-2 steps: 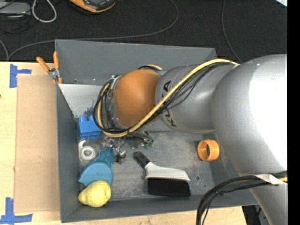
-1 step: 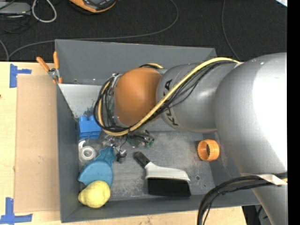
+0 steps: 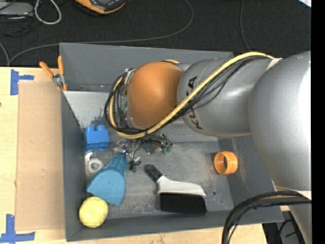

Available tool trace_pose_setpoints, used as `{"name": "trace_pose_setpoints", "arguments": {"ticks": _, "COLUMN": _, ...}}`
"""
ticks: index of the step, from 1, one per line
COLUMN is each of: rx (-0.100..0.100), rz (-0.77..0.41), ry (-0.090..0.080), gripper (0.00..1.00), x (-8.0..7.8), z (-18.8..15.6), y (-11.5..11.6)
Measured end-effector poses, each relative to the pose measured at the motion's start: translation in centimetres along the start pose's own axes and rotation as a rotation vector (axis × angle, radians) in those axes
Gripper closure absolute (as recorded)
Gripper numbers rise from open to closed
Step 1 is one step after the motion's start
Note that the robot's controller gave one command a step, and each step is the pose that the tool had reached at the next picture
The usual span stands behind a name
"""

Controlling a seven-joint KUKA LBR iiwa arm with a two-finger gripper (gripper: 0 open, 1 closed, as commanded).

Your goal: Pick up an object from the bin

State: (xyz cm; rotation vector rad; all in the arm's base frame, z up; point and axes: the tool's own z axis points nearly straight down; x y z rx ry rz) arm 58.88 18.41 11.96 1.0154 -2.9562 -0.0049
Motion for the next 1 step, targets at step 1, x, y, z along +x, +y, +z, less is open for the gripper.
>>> {"name": "trace_pose_setpoints", "arguments": {"ticks": 1, "rx": 0.003, "rz": 0.001, "ry": -0.008, "gripper": 1.0, "x": -0.18, "z": -3.81, "y": -0.06}}
